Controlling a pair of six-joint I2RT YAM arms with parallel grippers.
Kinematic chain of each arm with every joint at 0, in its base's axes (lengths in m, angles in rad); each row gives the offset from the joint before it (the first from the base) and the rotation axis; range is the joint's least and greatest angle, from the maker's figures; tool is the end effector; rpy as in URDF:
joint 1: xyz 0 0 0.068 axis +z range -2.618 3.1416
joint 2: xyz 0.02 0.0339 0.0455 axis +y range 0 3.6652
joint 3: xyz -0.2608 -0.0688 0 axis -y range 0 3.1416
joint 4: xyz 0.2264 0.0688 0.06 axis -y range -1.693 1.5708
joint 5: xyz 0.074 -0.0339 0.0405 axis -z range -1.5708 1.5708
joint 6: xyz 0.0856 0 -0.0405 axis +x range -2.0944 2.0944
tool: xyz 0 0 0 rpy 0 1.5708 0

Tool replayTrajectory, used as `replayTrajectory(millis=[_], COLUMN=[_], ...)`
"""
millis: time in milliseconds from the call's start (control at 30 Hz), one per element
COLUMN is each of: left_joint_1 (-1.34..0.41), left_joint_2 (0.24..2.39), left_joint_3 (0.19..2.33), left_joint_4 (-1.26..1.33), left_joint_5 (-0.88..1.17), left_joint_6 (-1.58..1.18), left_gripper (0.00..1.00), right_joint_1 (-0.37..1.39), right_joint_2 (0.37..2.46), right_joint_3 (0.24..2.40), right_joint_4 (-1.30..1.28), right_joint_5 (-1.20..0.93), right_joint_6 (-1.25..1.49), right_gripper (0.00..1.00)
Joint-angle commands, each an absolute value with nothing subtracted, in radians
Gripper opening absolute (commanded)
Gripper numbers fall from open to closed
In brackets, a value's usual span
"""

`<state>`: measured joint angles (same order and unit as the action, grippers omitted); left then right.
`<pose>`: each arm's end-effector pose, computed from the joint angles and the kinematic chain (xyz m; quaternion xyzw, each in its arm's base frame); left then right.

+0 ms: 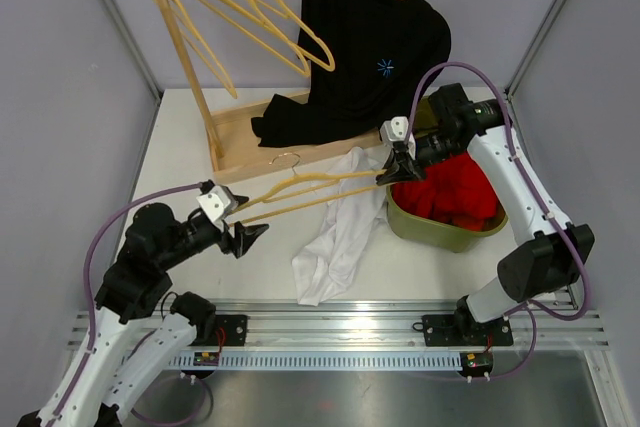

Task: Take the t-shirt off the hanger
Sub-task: Pass the hanger from the left arm to the right

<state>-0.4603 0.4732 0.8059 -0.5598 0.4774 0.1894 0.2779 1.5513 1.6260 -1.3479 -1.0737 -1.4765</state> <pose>0.0976 -0.0923 0.3292 0.3822 0.6737 -0.2650 0.5743 0.2389 0.1464 0.3412 -0.7019 0.4850 0.3458 0.3905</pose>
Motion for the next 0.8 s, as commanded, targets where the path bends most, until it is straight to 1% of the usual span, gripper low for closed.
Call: replayTrajectory(millis=[0, 67, 100, 200, 233, 300, 333, 367, 400, 467, 533, 767], left_joint_1=[-0.459, -0.459, -0.460, -0.460, -0.460, -0.460, -0.460, -0.459, -0.459, -0.459, -0.460, -0.460], left_joint_2=[0.410, 0.378, 0.362, 0.299, 0.269, 0.241, 0.215, 0.201, 0.190, 0.170, 0.155, 0.088], left_joint_3=[0.793, 0.785, 0.781, 0.750, 0.739, 0.698, 0.681, 0.664, 0.628, 0.598, 0.569, 0.543], left_joint_4=[-0.459, -0.451, -0.448, -0.446, -0.449, -0.456, -0.456, -0.456, -0.454, -0.457, -0.445, -0.422], left_joint_5=[0.284, 0.229, 0.160, 0.056, 0.032, -0.024, -0.034, -0.035, -0.025, -0.017, -0.015, -0.012], left_joint_6=[0.160, 0.158, 0.153, 0.141, 0.134, 0.121, 0.106, 0.098, 0.089, 0.054, 0.046, 0.038], left_gripper=[0.76, 0.87, 0.99, 0.99, 0.99, 0.99, 0.99, 0.99, 0.99, 0.99, 0.99, 0.99], right_joint_1=[0.281, 0.279, 0.281, 0.273, 0.265, 0.252, 0.238, 0.200, 0.175, 0.102, 0.075, 0.069], right_joint_2=[1.494, 1.479, 1.468, 1.450, 1.444, 1.421, 1.413, 1.401, 1.397, 1.399, 1.405, 1.428], right_joint_3=[1.646, 1.622, 1.611, 1.571, 1.545, 1.516, 1.485, 1.471, 1.456, 1.454, 1.463, 1.503], right_joint_4=[-1.531, -1.436, -1.408, -1.321, -1.257, -1.169, -1.069, -1.021, -0.956, -0.916, -0.887, -0.824], right_joint_5=[-1.042, -0.987, -0.968, -0.924, -0.896, -0.855, -0.807, -0.786, -0.773, -0.770, -0.756, -0.666], right_joint_6=[-1.320, -1.238, -1.168, -1.051, -1.011, -0.856, -0.798, -0.685, -0.649, -0.571, -0.543, -0.441], right_gripper=[0.00, 0.00, 0.00, 0.00, 0.00, 0.00, 0.00, 0.00, 0.00, 0.00, 0.00, 0.00])
